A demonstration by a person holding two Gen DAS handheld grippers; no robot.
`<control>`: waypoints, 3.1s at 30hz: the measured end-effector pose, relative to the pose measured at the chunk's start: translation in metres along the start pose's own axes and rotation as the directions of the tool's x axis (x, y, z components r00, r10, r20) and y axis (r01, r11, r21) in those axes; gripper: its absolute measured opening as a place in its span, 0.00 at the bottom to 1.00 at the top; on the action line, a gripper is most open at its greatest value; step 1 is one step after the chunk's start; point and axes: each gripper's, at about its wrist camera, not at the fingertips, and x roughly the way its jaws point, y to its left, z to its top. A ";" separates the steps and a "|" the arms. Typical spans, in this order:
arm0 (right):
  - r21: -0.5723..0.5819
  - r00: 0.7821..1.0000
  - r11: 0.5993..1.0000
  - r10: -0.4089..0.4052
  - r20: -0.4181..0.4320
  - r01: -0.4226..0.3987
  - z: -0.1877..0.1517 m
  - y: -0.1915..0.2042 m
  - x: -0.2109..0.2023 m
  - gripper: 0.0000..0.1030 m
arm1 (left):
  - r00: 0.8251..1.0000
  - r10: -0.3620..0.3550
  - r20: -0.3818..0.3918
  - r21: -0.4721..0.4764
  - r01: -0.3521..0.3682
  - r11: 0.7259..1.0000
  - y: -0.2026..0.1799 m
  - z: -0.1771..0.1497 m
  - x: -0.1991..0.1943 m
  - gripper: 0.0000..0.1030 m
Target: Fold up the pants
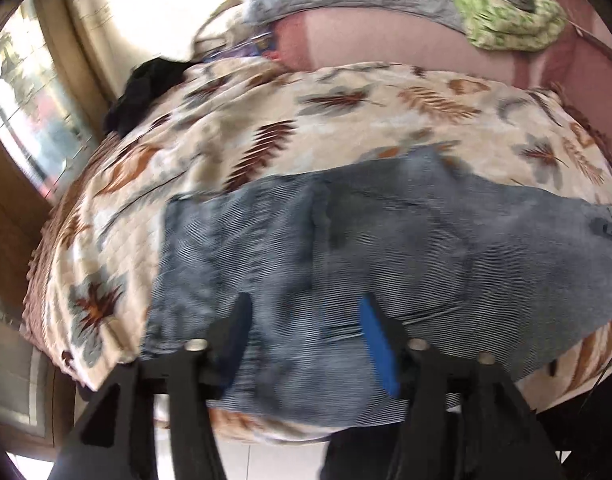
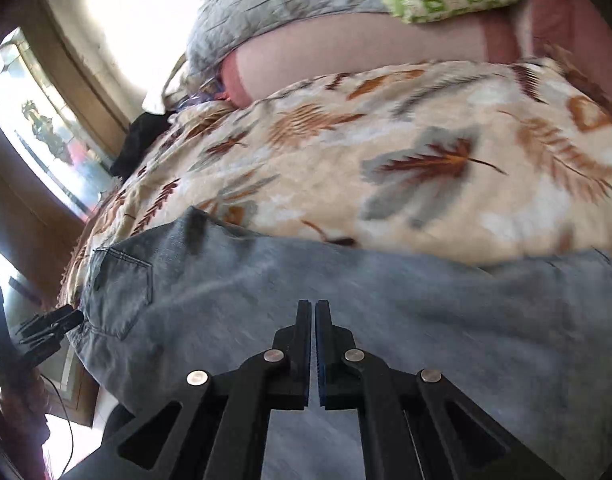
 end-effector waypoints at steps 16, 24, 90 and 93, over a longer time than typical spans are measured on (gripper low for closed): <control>0.274 0.985 0.950 -0.167 0.033 0.152 0.004 -0.123 0.001 0.00 | 0.994 0.049 -0.095 0.156 -0.034 0.987 -0.117 0.018 0.045 0.81; 0.300 0.991 0.952 -0.089 0.095 0.057 0.015 -0.109 -0.011 0.07 | 0.989 0.080 -0.126 0.126 -0.064 0.990 -0.108 0.016 0.041 0.82; -0.221 0.975 0.973 0.107 0.197 -0.062 -0.051 0.079 -0.026 0.05 | 0.968 0.215 0.131 -0.065 -0.208 0.976 -0.023 0.025 -0.067 0.82; -0.208 0.971 0.977 0.101 0.218 -0.054 -0.051 0.074 -0.032 0.05 | 0.966 0.200 0.163 -0.042 -0.196 0.980 -0.040 0.032 -0.078 0.82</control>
